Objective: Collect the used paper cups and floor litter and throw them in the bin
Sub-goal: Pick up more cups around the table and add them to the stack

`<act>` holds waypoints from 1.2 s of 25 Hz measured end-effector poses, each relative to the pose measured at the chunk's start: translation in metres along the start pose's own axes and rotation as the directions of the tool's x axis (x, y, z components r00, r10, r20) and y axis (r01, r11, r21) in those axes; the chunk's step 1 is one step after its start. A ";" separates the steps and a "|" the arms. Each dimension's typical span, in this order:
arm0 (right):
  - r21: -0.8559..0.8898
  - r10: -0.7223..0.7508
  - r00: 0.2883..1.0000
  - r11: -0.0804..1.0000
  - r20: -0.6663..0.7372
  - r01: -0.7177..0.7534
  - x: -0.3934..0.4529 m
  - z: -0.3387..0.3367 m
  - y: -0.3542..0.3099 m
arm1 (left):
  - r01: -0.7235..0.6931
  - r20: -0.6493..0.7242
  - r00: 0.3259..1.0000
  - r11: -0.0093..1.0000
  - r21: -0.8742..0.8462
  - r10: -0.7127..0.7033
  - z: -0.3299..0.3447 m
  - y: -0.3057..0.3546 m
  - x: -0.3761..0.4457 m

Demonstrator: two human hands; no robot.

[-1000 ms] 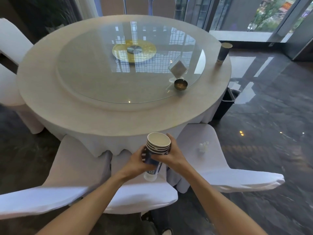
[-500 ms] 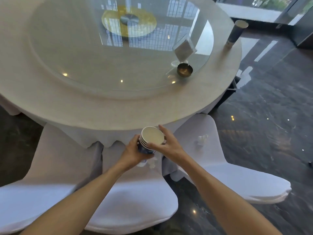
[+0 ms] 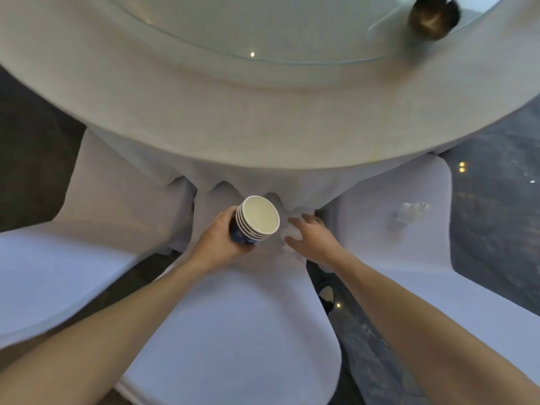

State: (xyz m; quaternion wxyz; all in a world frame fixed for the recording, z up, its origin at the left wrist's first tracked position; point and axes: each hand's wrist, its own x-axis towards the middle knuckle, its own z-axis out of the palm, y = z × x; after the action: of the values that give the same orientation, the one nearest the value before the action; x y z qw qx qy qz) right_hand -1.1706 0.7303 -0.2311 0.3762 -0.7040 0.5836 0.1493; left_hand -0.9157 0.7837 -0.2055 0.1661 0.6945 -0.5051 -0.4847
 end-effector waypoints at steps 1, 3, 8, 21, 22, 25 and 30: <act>-0.059 -0.023 0.998 0.998 0.059 0.027 0.019 0.015 0.004 | 0.011 -0.005 1.000 1.000 0.017 -0.011 0.002 -0.009 0.007; -0.127 -0.055 0.990 0.989 0.133 0.072 0.053 0.039 0.008 | 0.015 -0.027 1.000 0.999 0.039 -0.014 0.005 -0.022 0.021; -0.198 0.061 0.976 0.980 0.209 -0.019 0.108 0.092 0.028 | -0.009 -0.073 0.997 1.000 0.002 0.009 0.025 -0.038 0.044; 0.309 0.183 0.981 0.938 -0.063 -0.155 0.042 0.050 0.040 | 0.054 0.012 0.998 0.998 0.022 -0.054 0.052 0.010 0.004; 0.422 0.234 0.964 0.892 -0.125 -0.161 0.029 0.031 0.038 | 0.043 0.028 0.999 0.999 0.022 -0.044 0.053 0.021 -0.004; 0.638 0.330 0.901 0.766 -0.281 -0.081 -0.025 -0.045 0.029 | -0.050 0.053 0.997 0.998 0.025 0.049 0.048 0.073 -0.027; 0.685 0.286 0.837 0.716 -0.466 0.136 -0.110 -0.139 0.010 | -0.161 0.046 0.986 0.986 0.047 0.159 0.049 0.147 -0.053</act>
State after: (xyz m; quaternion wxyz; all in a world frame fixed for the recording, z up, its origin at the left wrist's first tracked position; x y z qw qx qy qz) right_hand -1.2418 0.7102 -0.0691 0.4245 -0.4975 0.7070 -0.2692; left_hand -1.0373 0.7777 -0.0960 0.1764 0.6454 -0.5746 -0.4713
